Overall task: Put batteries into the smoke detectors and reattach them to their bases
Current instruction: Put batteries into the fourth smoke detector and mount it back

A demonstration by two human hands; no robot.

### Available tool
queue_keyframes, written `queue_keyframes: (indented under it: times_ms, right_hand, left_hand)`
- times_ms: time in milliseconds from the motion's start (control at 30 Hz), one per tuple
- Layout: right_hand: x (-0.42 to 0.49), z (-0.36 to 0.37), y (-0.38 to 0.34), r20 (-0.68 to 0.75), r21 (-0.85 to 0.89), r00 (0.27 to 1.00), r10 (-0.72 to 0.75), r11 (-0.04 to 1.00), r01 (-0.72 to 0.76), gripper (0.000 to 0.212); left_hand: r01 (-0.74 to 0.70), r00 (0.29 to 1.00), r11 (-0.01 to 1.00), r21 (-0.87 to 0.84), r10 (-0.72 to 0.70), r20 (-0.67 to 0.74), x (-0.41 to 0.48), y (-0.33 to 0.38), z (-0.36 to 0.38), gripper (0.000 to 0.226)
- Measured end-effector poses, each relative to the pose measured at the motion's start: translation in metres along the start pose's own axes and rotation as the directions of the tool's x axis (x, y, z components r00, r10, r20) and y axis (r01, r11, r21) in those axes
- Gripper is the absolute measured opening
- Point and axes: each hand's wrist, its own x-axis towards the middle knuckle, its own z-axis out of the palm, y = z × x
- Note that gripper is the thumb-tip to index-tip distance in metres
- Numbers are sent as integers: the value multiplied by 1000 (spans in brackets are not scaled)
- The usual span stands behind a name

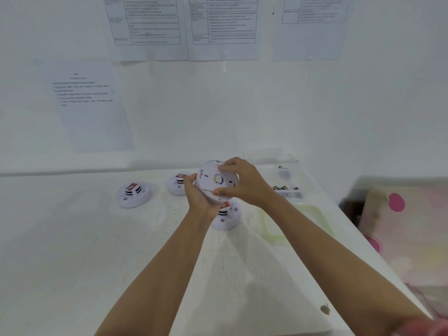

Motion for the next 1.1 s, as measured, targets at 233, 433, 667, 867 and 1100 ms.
queue_keyframes:
  times_ms: [233, 433, 667, 867, 1100]
  right_hand:
    - [-2, 3, 0, -70, -13, 995, 76, 997, -77, 60]
    - [0, 4, 1, -73, -53, 993, 94, 994, -98, 62]
    - [4, 5, 4, -34, -48, 999, 37, 998, -39, 61]
    - [9, 6, 6, -2, -10, 1000, 1, 1000, -1, 63]
    - [17, 1, 6, 36, -2, 999, 29, 1000, -29, 61]
  left_hand:
    - [0, 1000, 1000, -4, 0, 12, 2, -4, 0, 45]
    - [10, 1000, 1000, -21, -9, 6, 6, -7, -1, 46]
    - [7, 1000, 1000, -7, -8, -29, 8, -6, 1, 44]
    - [6, 999, 1000, 9, -6, -46, 11, -5, 1, 42]
    - [18, 1000, 1000, 14, -18, -10, 15, -2, 1, 45]
